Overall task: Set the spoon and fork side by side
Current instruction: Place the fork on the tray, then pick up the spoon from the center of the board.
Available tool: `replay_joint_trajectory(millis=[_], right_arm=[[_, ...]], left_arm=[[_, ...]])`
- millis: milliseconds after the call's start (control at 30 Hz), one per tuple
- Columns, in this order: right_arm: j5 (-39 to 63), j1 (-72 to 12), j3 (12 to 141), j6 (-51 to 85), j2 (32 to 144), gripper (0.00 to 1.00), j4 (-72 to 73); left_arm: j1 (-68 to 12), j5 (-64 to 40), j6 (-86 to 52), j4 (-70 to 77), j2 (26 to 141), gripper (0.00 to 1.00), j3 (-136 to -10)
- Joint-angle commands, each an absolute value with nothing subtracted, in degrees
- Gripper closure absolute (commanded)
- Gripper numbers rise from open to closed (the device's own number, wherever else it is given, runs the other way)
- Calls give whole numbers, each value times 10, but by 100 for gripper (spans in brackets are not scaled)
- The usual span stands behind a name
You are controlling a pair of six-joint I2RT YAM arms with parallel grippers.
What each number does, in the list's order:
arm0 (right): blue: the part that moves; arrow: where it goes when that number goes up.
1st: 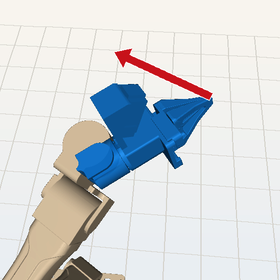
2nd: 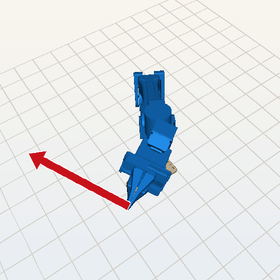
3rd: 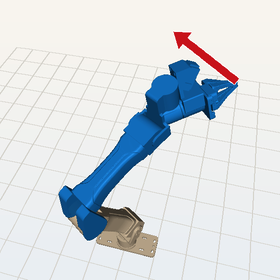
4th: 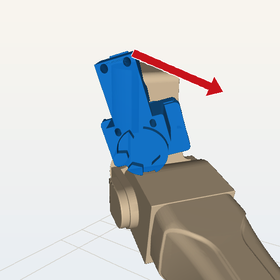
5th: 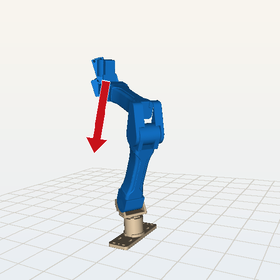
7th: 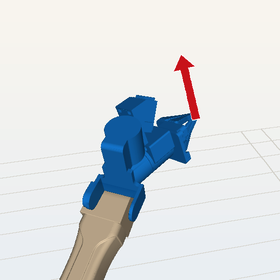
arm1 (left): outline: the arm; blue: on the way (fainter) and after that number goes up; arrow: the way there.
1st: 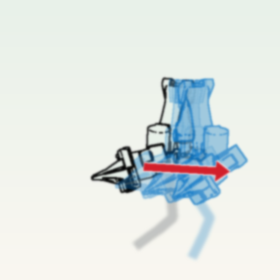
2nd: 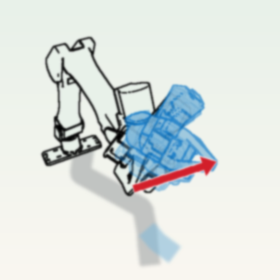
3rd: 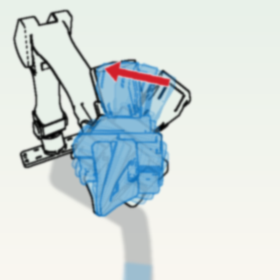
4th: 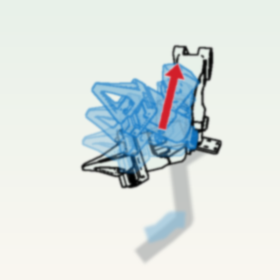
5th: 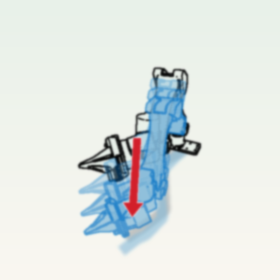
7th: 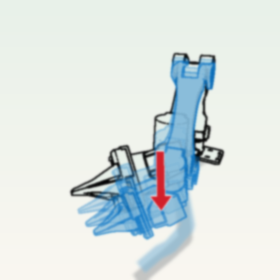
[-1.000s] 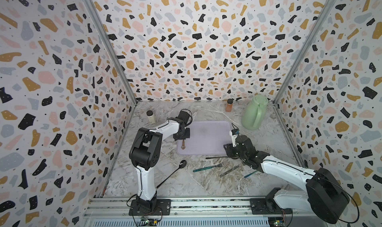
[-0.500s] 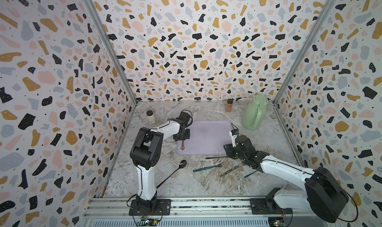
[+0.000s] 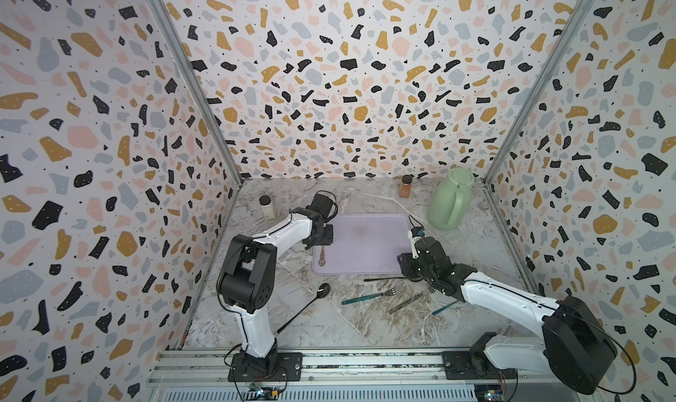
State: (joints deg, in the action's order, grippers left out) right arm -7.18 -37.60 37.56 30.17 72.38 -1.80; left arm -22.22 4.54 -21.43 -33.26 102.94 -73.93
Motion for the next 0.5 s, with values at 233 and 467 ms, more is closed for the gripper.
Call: replay_joint_trajectory(millis=[233, 467], right_arm=[[-87, -400, 450, 421, 724, 49, -232], [-96, -415, 431, 476, 696, 45, -358]], left_arm=[[-357, 55, -231, -348, 868, 53, -623], [-484, 63, -260, -319, 792, 51, -548]])
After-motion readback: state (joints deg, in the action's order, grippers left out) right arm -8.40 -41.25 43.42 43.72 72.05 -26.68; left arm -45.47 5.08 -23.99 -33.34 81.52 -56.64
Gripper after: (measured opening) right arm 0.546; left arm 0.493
